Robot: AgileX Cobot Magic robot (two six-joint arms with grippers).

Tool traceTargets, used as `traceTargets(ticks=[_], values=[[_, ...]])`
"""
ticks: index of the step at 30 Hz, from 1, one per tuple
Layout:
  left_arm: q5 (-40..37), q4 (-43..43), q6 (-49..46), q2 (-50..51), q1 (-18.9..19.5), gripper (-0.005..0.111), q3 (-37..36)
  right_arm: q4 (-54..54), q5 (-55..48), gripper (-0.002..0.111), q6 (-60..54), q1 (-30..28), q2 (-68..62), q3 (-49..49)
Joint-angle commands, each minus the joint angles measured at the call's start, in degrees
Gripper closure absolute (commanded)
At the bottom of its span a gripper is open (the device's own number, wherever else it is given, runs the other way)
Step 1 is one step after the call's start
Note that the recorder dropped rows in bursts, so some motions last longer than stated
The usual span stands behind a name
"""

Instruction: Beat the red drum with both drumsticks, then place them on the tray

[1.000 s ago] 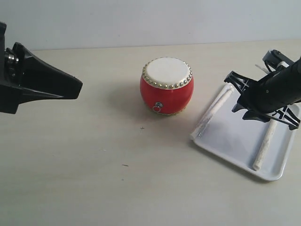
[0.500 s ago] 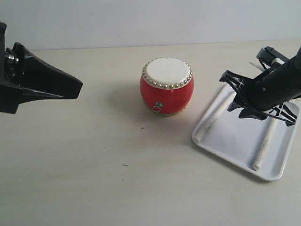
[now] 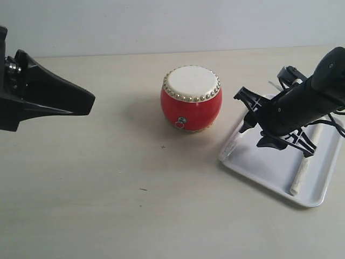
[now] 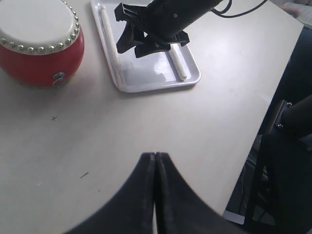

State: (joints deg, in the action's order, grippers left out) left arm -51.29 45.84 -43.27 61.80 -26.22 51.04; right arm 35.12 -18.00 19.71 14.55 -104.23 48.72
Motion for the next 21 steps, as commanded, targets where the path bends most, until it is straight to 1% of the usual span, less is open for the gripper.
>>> traceTargets(ticks=[1, 7, 13, 21], values=[[-0.4, 0.8, 0.3, -0.4, 0.2, 0.107, 0.3, 1.8, 1.6, 0.062, 0.0, 0.1, -0.4, 0.4], [-0.2, 0.8, 0.3, -0.4, 0.2, 0.107, 0.3, 4.8, 2.0, 0.062, -3.2, 0.1, -1.3, 0.4], [-0.2, 0.8, 0.3, -0.4, 0.2, 0.107, 0.3, 5.9, 2.6, 0.062, -3.6, 0.1, -1.6, 0.4], [-0.1, 0.8, 0.3, -0.4, 0.2, 0.107, 0.3, 12.6, 3.3, 0.062, -7.8, 0.1, -2.6, 0.4]])
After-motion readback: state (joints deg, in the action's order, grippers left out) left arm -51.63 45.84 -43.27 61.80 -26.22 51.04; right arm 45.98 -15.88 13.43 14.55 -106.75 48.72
